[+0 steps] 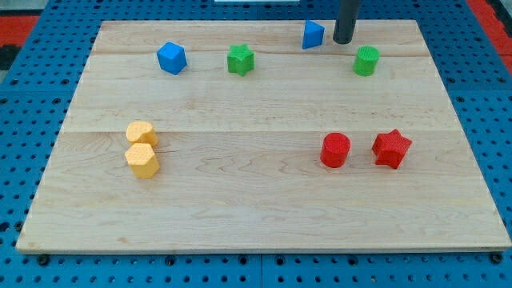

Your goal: Move the blue triangle to the top right of the green star

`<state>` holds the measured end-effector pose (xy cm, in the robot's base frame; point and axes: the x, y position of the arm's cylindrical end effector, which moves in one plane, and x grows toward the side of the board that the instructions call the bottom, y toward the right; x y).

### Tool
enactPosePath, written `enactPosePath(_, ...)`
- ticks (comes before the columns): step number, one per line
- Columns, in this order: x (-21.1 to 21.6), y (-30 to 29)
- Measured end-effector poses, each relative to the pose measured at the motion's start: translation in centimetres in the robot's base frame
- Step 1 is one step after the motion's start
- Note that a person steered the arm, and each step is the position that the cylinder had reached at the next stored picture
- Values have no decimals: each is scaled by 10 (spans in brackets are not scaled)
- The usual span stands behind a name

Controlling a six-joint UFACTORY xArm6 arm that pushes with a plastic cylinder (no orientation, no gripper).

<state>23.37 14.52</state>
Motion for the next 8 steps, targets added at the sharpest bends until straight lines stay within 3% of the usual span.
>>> enactPosePath(4, -19, 0)
enactPosePath(7, -22, -76)
enactPosePath(8, -22, -53)
